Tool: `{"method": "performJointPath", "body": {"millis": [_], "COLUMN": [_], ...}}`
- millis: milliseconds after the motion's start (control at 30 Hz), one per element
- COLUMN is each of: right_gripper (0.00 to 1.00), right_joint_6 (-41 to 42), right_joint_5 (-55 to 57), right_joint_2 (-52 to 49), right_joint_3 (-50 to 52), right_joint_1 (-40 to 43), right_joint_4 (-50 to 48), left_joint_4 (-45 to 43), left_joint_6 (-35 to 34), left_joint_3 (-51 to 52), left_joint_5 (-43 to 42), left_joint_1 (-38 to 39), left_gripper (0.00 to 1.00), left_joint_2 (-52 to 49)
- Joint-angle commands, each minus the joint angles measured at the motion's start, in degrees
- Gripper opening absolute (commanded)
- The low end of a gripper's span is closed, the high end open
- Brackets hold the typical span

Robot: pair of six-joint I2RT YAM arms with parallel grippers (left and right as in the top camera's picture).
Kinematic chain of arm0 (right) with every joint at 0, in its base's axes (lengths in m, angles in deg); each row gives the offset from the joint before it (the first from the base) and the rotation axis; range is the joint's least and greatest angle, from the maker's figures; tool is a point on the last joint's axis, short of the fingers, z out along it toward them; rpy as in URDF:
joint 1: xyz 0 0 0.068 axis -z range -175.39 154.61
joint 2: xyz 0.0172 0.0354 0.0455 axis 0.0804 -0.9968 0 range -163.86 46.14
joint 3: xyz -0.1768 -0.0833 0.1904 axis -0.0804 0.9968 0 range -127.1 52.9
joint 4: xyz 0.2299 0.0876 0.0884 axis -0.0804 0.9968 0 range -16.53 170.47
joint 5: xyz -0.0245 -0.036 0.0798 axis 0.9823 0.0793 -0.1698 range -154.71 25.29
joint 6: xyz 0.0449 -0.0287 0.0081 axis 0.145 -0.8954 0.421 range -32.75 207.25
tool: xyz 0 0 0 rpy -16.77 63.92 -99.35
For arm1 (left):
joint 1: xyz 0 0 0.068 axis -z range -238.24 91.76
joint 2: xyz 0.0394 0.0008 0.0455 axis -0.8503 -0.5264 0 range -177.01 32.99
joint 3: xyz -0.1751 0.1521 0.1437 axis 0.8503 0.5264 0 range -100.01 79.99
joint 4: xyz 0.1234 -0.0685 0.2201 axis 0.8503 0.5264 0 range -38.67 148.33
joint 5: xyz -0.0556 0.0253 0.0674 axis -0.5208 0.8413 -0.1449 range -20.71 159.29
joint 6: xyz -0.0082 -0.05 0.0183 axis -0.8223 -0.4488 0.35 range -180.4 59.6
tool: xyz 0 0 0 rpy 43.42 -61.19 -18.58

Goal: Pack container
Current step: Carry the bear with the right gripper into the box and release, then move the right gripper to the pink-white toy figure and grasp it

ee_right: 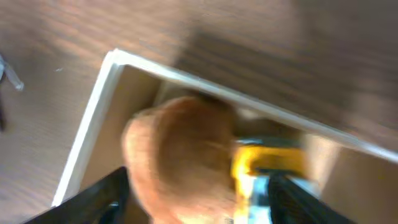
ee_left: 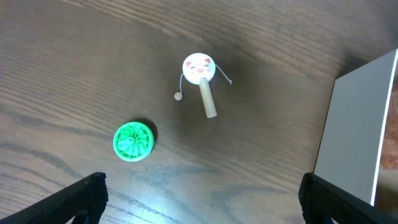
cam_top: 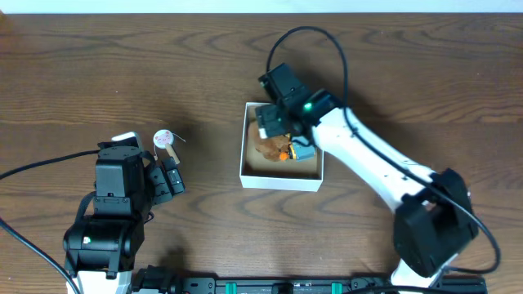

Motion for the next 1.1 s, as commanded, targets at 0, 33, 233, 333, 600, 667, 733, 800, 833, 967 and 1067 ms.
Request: {"method": "performJointPath", "body": {"millis": [0, 33, 233, 333, 600, 667, 733, 800, 833, 967, 1067], "right_gripper": [0.89, 0.92, 0.99, 0.99, 0.99, 0.99, 0.99, 0.99, 0.99, 0.99, 0.99], "right_joint_6": [0.94, 1.42, 7.04, 8.28, 7.65, 4.74, 2.80, 2.80, 2.60, 2.60, 2.62], "right_joint_5": [8.44, 8.66, 7.72, 7.72, 6.93, 4.61, 3.10, 3.08, 3.19, 3.34, 3.43], "right_joint_2": [10.01, 12.20, 22.88, 23.96, 23.96, 23.96, 23.89, 23.85, 23.85, 23.85, 23.82], "right_joint_3": [-5.44, -5.97, -6.16, -5.86, 9.33, 14.93, 20.31, 24.90, 26.97, 33.64, 37.88], "right_joint_1": [6.38, 8.72, 29.49, 39.80, 58.18, 60.78, 62.88, 64.35, 64.81, 65.66, 65.66], "right_joint_4": [2.49, 3.87, 19.21, 29.57, 30.82, 26.16, 21.92, 18.69, 16.96, 10.95, 7.10], "left_joint_4": [0.15, 0.15, 0.13, 0.11, 0.09, 0.11, 0.09, 0.11, 0.11, 0.11, 0.11], "left_joint_6": [-0.33, -0.33, -0.33, -0.33, -0.33, -0.33, -0.33, -0.33, -0.33, -0.33, -0.33], "left_joint_3": [-1.01, -1.01, -1.01, -1.01, -1.01, -1.01, -1.01, -1.01, -1.01, -1.01, -1.01], "left_joint_5": [0.09, 0.09, 0.09, 0.09, 0.09, 0.09, 0.09, 0.09, 0.09, 0.09, 0.09], "left_joint_1": [-0.24, -0.24, -0.24, -0.24, -0.24, -0.24, -0.24, -0.24, -0.24, -0.24, -0.24], "left_gripper": [0.98, 0.98, 0.98, 0.98, 0.98, 0.98, 0.98, 0.98, 0.98, 0.98, 0.98], "left_joint_2": [0.00, 0.00, 0.00, -0.02, -0.02, -0.02, -0.02, -0.02, -0.02, 0.00, 0.00]}}
